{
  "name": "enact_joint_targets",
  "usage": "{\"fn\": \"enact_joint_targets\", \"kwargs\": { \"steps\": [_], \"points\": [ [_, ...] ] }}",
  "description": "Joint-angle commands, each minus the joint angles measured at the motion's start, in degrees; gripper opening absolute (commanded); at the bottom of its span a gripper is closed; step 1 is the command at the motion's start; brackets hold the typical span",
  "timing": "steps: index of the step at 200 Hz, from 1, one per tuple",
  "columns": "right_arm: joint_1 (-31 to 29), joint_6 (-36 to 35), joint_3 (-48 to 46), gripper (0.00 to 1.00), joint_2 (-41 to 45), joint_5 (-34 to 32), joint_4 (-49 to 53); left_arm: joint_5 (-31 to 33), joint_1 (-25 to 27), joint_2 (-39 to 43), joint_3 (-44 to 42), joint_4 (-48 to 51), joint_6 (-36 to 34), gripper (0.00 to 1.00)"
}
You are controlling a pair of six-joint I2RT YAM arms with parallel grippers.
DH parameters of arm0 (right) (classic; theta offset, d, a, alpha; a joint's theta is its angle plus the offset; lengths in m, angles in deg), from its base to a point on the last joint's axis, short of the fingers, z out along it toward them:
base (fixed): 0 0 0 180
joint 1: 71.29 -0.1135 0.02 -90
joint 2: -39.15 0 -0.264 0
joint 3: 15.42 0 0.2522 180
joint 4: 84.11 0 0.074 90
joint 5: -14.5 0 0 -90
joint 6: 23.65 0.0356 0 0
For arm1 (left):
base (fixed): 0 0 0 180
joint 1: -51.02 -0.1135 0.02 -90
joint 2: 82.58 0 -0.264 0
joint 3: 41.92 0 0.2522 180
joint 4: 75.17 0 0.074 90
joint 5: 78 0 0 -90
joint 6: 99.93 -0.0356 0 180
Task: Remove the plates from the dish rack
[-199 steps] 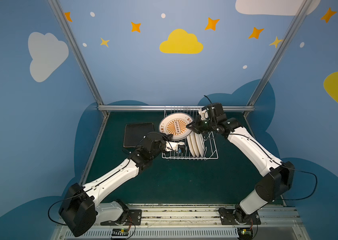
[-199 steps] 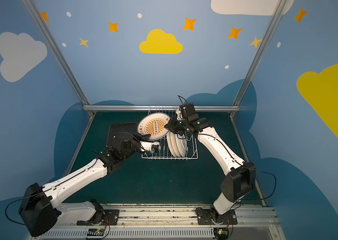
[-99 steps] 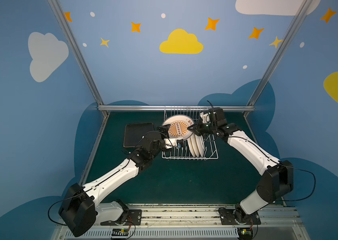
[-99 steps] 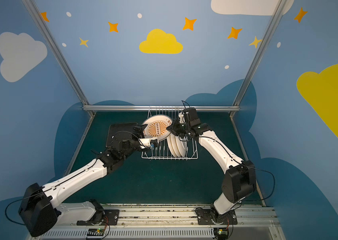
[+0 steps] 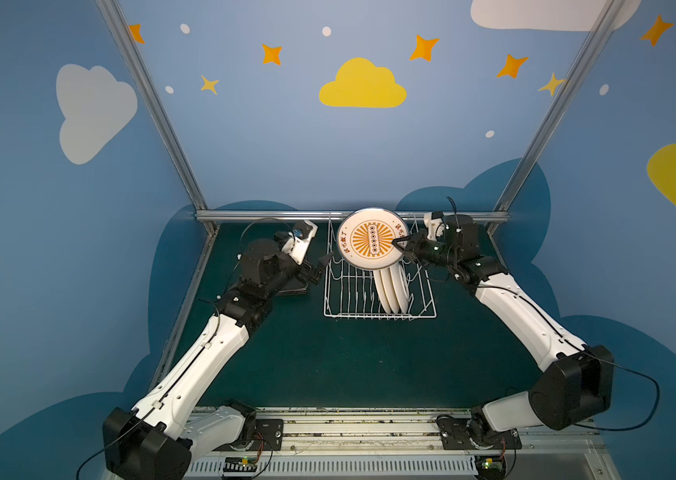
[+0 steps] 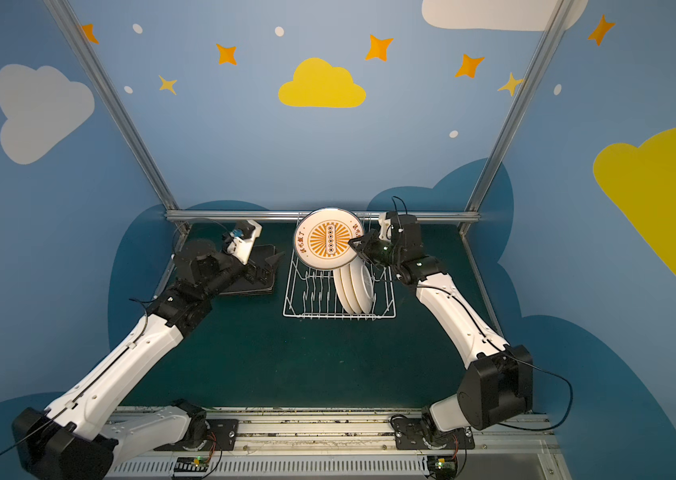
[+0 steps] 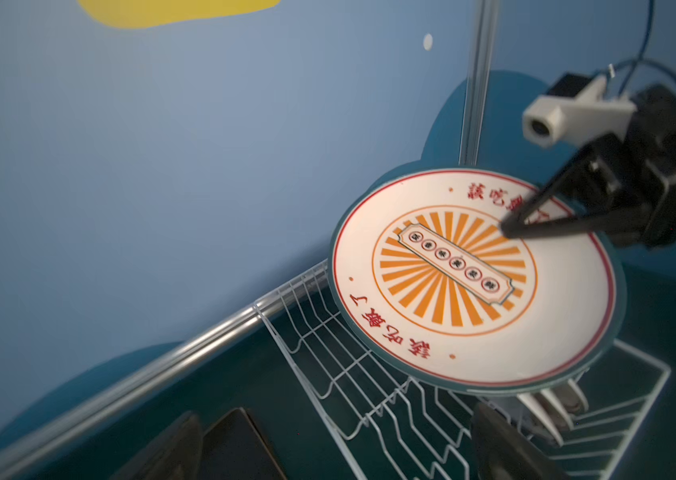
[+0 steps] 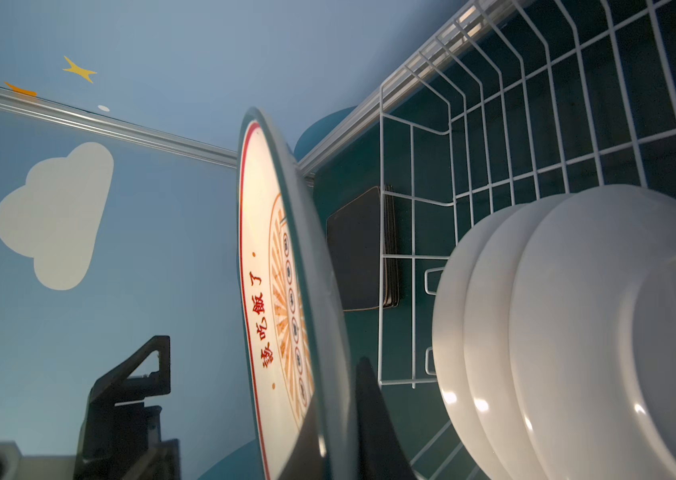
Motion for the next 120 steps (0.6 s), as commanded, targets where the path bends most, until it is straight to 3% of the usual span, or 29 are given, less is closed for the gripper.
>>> {"fn": "enact_joint_targets", "kwargs": {
  "steps": [1,34,71,120],
  "points": [
    [0.2,-2.4,-1.2,0.00,2.4,1.1,-7.2,-11.2,-3.8,-3.4,1.4,0.3,27.2,0.99],
    [0.2,-4.0,-2.3,0.00,3.3,1.2,-8.4,-21.6,-5.8,-9.9,2.4,-6.1,43.7,0.99],
    [0.3,-4.7,-2.8,0.00,3.1,2.8,-9.5,-32.9,-5.8,-18.6,5.8,-12.3,55.5,0.96],
    [0.2,-4.8,-3.1,0.00,2.3,4.0,-9.5,-37.2,-4.6,-24.2,9.4,-12.9,59.3,0.83]
  ]
}}
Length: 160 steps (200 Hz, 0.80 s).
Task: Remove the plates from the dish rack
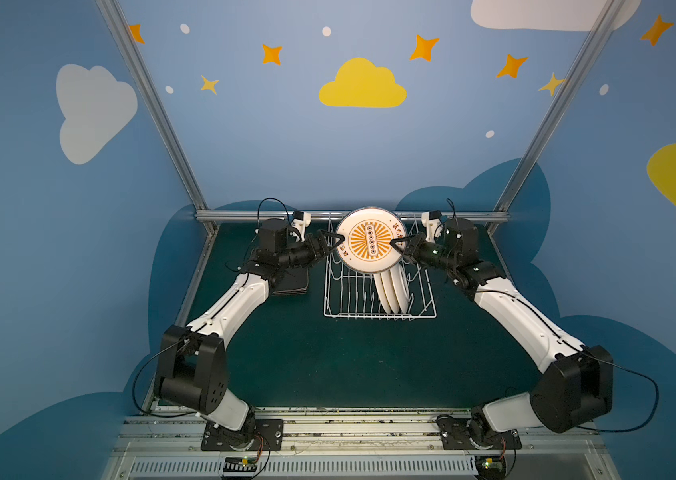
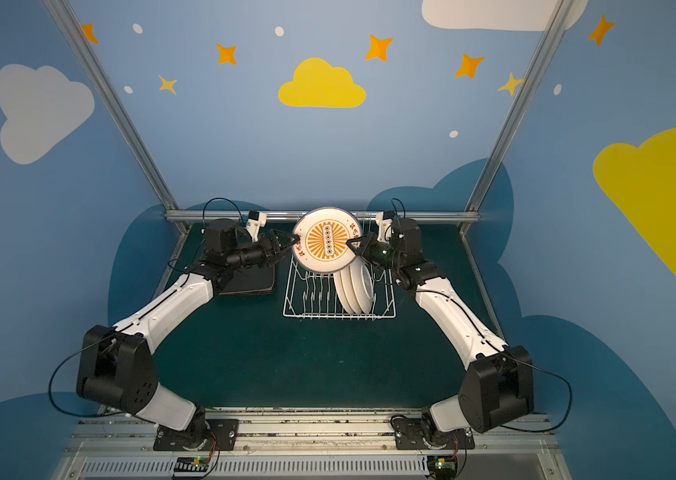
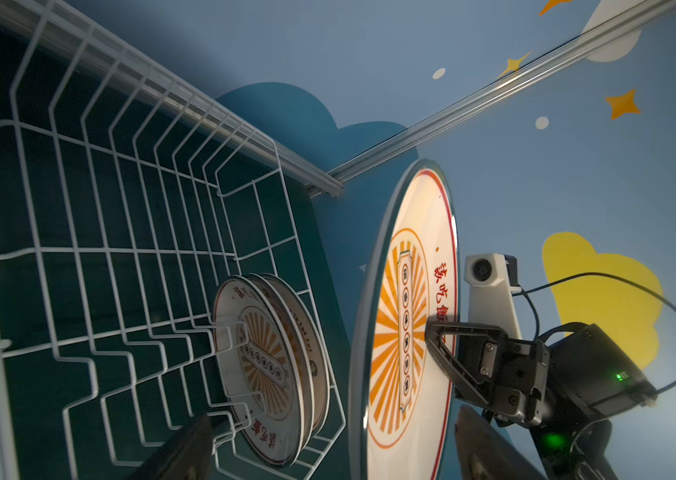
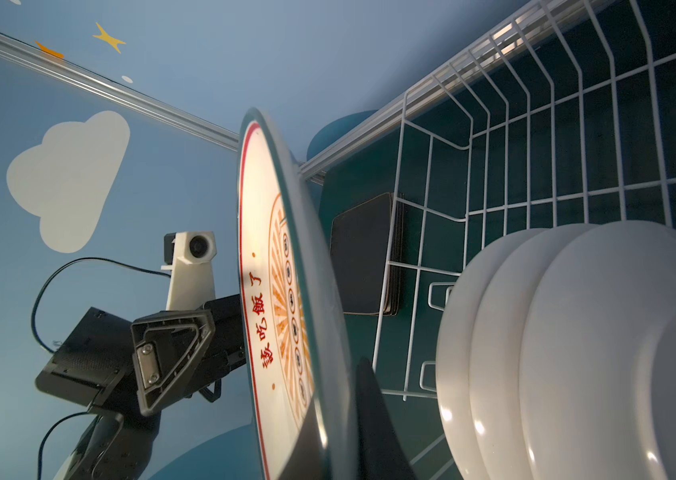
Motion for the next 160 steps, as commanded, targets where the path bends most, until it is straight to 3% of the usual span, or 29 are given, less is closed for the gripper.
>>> {"fn": "enact_joint_targets", "kwargs": {
  "steps": [1,93,160],
  "points": [
    [0.1,-0.7,0.0,0.00,1.7,2.0,-3.8,-4.9,0.8,-0.8,2.6,-2.4,3.7,0.83],
    [-0.2,-0.1,0.7,0.00,-0.3,3.7,-3.5,-4.4,4.0,-3.4,5.7,4.5,0.4,0.55],
    [-0.2,0.1,0.7,0.00,-1.2,5.0,-3.1,-3.7,4.0,-2.7,5.0,4.9,0.2,0.24]
  ]
}}
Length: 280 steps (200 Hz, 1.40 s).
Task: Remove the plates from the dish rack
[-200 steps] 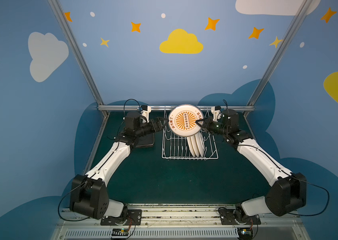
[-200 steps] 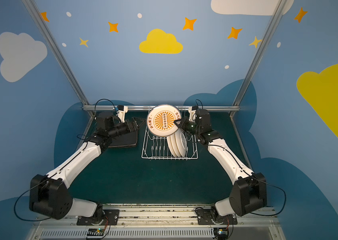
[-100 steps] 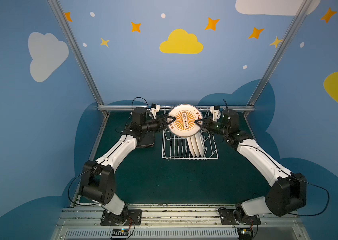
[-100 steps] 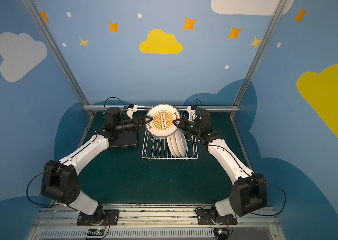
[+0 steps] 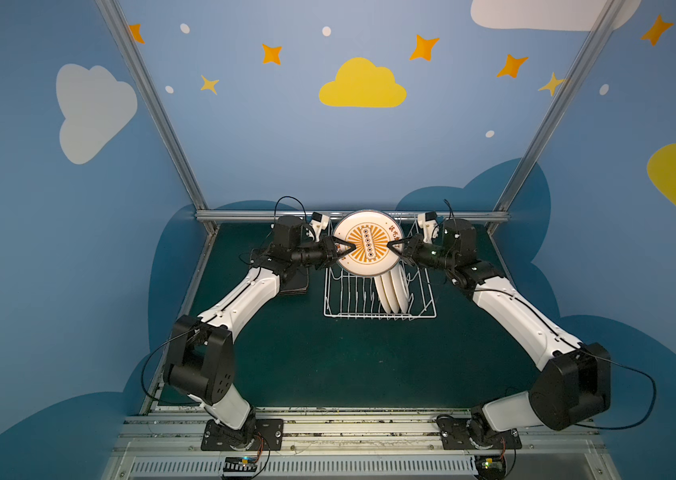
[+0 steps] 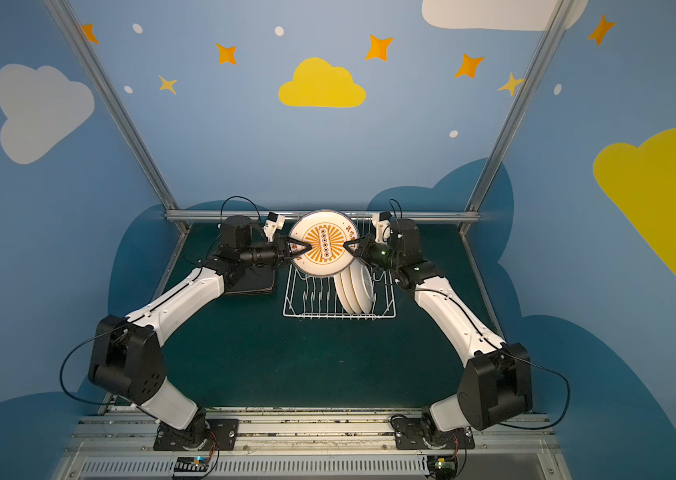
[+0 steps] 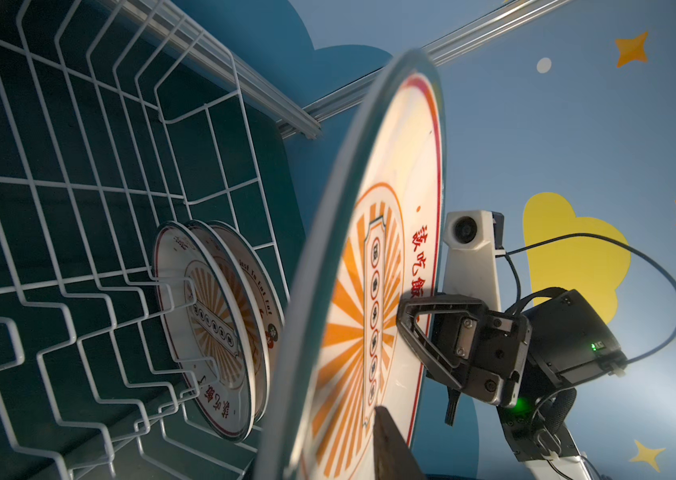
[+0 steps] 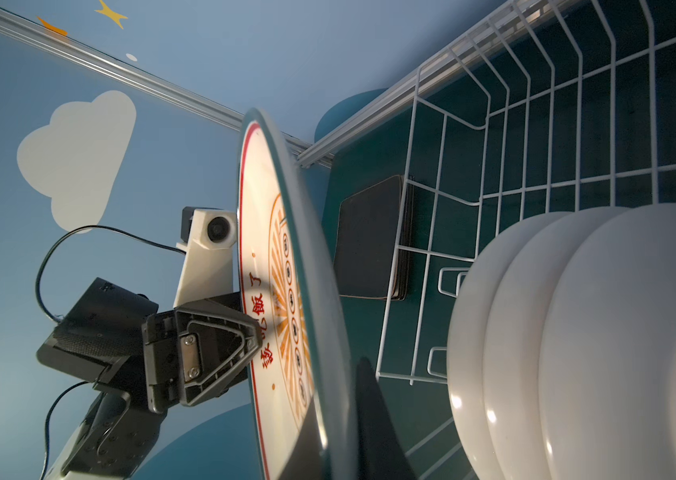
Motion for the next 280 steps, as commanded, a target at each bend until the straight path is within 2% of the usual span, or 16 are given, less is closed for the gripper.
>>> {"fn": "enact_joint_targets", "kwargs": {
  "steps": [1,23,45,54,66,78,86,113,128,160,183,222,280],
  "points": [
    [-0.2,-0.1,0.8,0.00,-0.3,1.7,-3.1,0.1,0.0,0.4,0.8,0.5,-1.1,0.23],
    [-0.2,-0.1,0.5,0.00,-0.2,1.8,-2.9,0.5,0.0,0.7,0.6,0.5,-1.0,0.18],
    [-0.2,-0.1,0.5,0.00,-0.3,2.0,-2.8,0.8,0.0,1.0,0.5,0.6,-0.7,0.03],
    [-0.2,-0.1,0.6,0.00,-0.4,1.9,-2.7,1.0,-0.1,1.1,0.5,0.7,-0.6,0.03],
    [-0.2,-0.2,0.5,0.08,-0.3,2.1,-2.6,1.2,-0.3,1.4,0.4,0.6,-0.3,0.03],
    [-0.2,-0.4,0.6,0.18,-0.3,2.0,-2.4,1.2,-0.6,1.6,0.4,0.5,0.0,0.03],
    [-0.2,-0.7,0.8,0.29,-0.3,1.9,-1.8,1.2,-0.9,1.9,0.4,0.6,0.1,0.03],
    [-0.2,-4.1,1.8,0.77,0.5,0.5,1.5,0.6,-2.7,2.8,1.0,1.9,-0.1,0.03],
    [-0.2,-6.6,2.5,0.84,1.3,-0.6,3.8,0.2,-4.3,3.6,1.4,2.9,-0.7,0.03],
    [-0.1,-12.2,3.7,0.88,2.9,-2.6,8.9,-1.3,-6.5,4.9,3.8,7.6,-4.7,0.03],
    [0.0,-15.5,3.8,0.88,4.2,-3.5,11.9,-2.0,-7.5,6.4,5.7,14.9,-9.8,0.03],
    [0.0,-21.8,2.3,0.88,7.0,-3.9,15.2,-1.9,-12.7,14.9,0.3,22.2,-11.2,0.03],
    [-0.3,-34.4,1.0,0.88,9.9,-3.5,21.4,-0.8,-17.4,26.6,-5.0,44.7,-22.4,0.03]
  ]
}}
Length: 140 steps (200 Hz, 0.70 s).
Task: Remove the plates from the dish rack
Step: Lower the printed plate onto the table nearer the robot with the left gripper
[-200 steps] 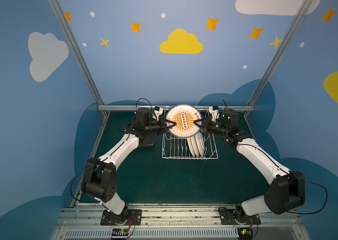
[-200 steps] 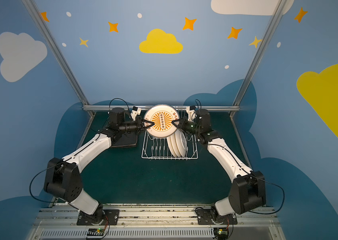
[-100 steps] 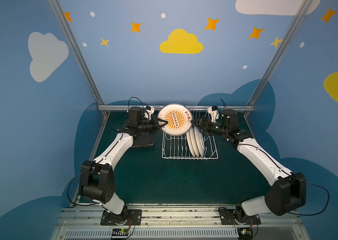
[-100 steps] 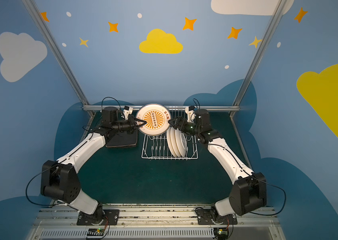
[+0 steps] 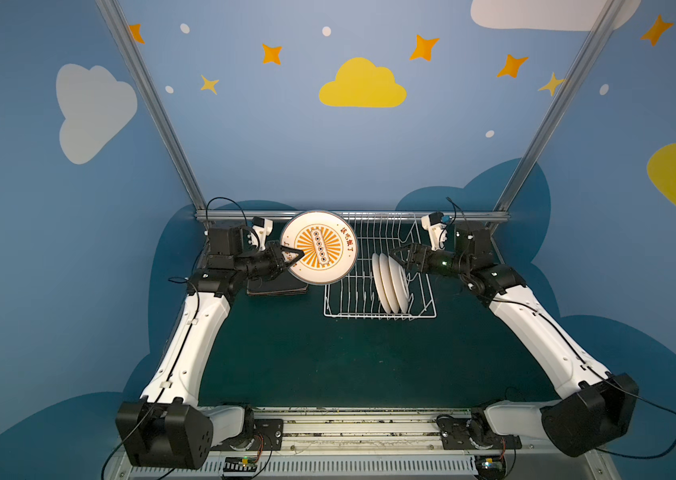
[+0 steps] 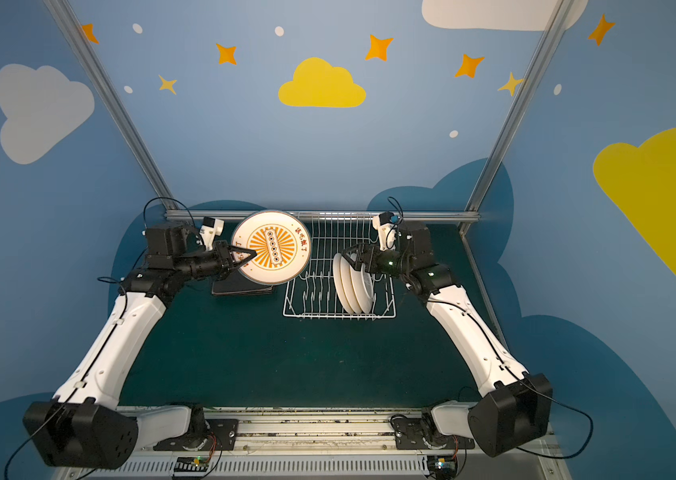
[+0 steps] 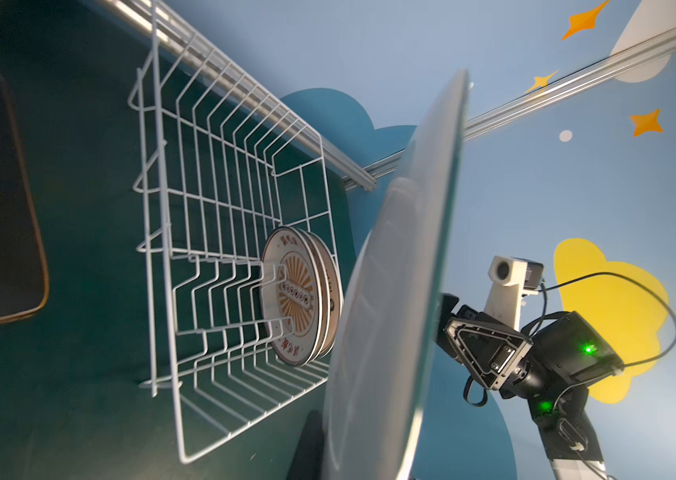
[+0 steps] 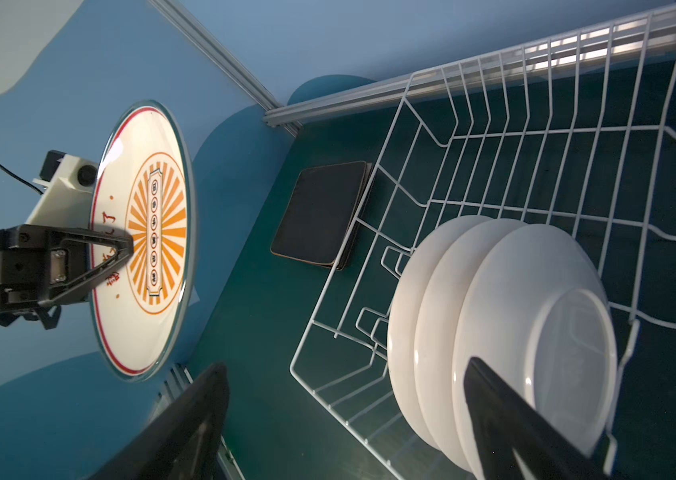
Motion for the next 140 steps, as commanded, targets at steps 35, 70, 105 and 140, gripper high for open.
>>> {"fn": "enact_joint_targets", "kwargs": {
  "steps": [35,70,105,140],
  "points": [
    [-0.5,-11.2,-1.7,0.88,3.1,-1.6,5.9,-3.3,-0.5,8.6,-7.4,20.2,-10.6,0.03],
    [-0.7,-11.6,-3.0,0.88,4.2,-2.5,4.9,-2.4,0.2,12.7,-13.0,25.6,-12.0,0.03],
    [-1.2,-11.2,-5.2,0.88,5.8,-3.9,3.5,-1.8,5.0,13.4,-17.6,24.6,-11.9,0.03],
    [-1.4,-10.7,-6.4,0.89,7.3,-5.7,2.8,1.6,11.6,10.0,-20.5,22.3,-12.8,0.03]
  ]
}}
